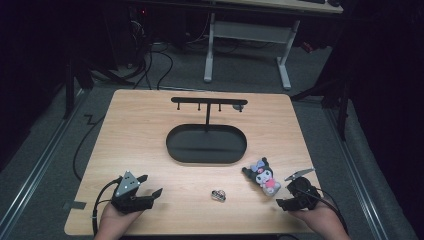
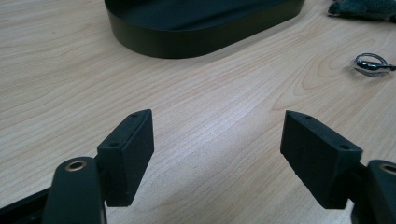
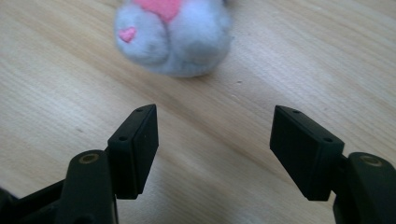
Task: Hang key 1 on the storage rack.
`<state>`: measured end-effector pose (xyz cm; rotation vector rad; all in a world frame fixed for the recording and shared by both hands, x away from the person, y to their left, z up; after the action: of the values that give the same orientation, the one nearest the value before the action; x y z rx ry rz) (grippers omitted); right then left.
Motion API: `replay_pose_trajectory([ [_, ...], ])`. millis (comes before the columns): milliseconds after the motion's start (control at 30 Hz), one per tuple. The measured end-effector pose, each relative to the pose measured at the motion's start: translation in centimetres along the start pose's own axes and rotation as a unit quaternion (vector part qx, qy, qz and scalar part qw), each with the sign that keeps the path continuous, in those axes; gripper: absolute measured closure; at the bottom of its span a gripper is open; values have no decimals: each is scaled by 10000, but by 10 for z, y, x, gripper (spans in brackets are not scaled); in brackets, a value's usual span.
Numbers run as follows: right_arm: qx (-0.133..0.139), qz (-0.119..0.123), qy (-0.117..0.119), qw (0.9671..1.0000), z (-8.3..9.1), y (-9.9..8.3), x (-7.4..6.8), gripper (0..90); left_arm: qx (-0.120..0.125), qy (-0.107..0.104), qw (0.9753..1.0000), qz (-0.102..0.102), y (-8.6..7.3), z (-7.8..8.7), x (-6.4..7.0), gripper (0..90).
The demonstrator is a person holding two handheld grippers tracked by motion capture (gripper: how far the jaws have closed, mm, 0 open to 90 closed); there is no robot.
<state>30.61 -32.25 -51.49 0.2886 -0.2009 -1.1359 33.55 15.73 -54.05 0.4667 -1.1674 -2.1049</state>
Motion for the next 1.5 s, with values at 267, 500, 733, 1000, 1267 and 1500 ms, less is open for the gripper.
replay_pose_trajectory([
  [267,-439,95,143,9989,1,11,-6,283,-10,69,9999,-81,0,1,4,240],
  [500,-556,258,42,9981,6,25,-13,236,75,160,9998,-79,1,4,4,184],
  [733,-628,250,83,9977,6,37,-17,199,77,173,9998,-80,1,4,3,162],
  [1000,-757,320,166,9965,-2,51,-23,166,42,167,9998,-102,-1,4,2,162],
  [1267,-761,353,185,9963,-10,60,-29,165,55,138,9998,-127,0,4,3,162],
  [1500,-827,285,187,9960,-23,65,-30,159,72,115,9999,-96,0,6,2,163],
])
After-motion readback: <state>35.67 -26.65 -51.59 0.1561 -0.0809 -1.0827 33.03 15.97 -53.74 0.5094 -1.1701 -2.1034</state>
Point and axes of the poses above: each handheld gripper's, and its own axes: z roughly backward along the jaws, y roughly out of its top, x roughly to its right, the point moved 4 cm from there along -z, roughly forward along the jaws, and after that the axes turned 3 degrees about -z, right-handed, at the moved point
